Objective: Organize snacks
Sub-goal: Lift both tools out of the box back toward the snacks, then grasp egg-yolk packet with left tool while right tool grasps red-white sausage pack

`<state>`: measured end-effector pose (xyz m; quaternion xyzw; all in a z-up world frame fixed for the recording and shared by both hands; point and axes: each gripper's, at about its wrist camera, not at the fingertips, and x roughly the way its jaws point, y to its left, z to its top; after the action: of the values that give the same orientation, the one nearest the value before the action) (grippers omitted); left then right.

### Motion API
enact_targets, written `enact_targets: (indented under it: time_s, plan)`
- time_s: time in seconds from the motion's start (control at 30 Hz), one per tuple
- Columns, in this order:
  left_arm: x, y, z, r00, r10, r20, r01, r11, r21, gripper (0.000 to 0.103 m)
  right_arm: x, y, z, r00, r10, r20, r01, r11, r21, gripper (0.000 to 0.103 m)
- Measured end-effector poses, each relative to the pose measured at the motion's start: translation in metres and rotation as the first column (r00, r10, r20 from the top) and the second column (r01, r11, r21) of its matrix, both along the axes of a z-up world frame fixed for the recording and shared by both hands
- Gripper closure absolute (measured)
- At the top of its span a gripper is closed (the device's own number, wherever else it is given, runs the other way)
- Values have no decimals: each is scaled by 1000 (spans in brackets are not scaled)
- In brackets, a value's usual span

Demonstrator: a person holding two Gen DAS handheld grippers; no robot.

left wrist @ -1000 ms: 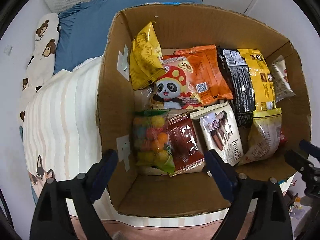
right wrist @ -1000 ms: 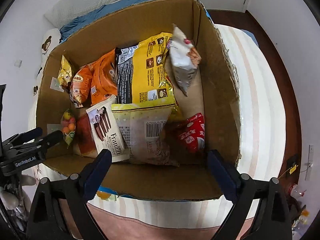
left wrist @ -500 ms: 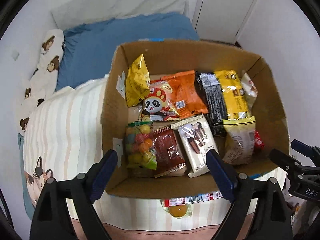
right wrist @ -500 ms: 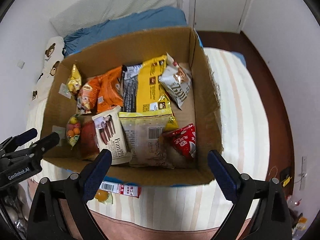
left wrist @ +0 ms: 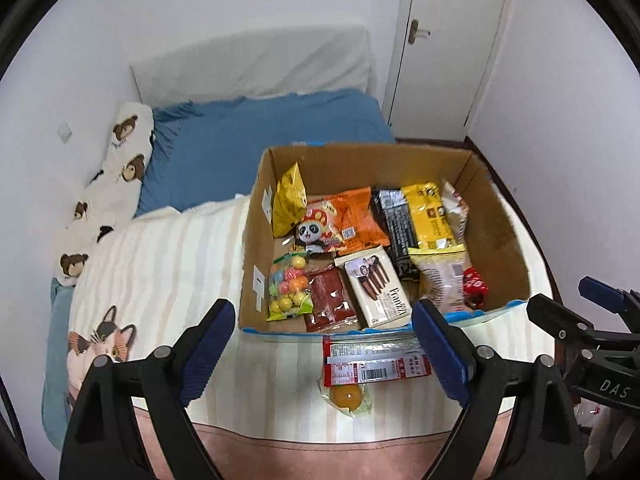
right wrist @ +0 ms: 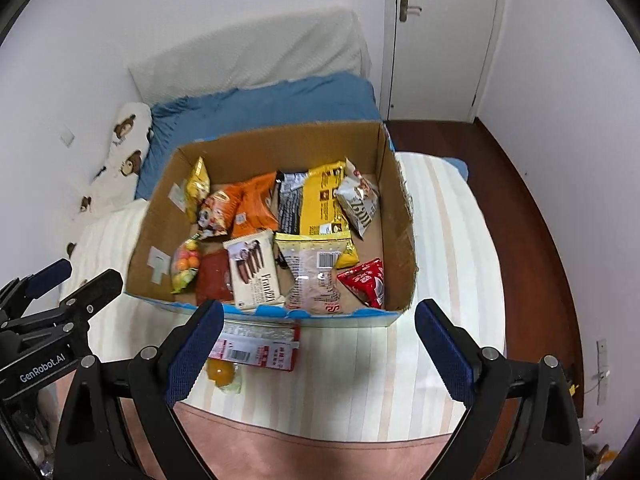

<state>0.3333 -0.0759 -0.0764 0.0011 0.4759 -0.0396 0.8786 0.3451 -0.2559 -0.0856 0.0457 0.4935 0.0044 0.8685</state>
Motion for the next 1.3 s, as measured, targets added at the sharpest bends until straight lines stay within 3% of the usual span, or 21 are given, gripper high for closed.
enact_targets:
  time_s: [0.43, 0.63, 0.77, 0.9, 1.07, 1.17, 1.3]
  plan:
    - [-53, -9, 51, 992, -16, 122, 19, 1000, -19, 12, -61, -8, 52, 992, -21, 125, 18, 999, 27, 5]
    - [-65, -12, 56, 990, -13, 138, 17, 1000, -25, 12, -79, -13, 61, 989, -35, 144, 28, 998, 56, 5]
    - [-66, -11, 46, 992, 10, 124, -8, 1000, -12, 12, -76, -16, 48, 993, -22, 116, 8, 992, 124, 5]
    - [-63, -3, 11, 997, 59, 50, -60, 998, 7, 12, -63, -14, 4, 1000, 22, 18, -25, 973, 229, 5]
    - [-57, 12, -56, 987, 116, -112, -117, 993, -1, 12, -32, -3, -83, 991, 66, -117, -26, 948, 316, 6]
    - [-57, 22, -93, 967, 167, -191, -169, 986, 6, 12, -12, 1, -132, 979, 66, -191, 4, 937, 349, 19]
    - [-55, 33, -119, 945, 217, -245, -217, 976, 29, 12, 13, 0, -191, 956, 36, -292, 95, 902, 421, 32]
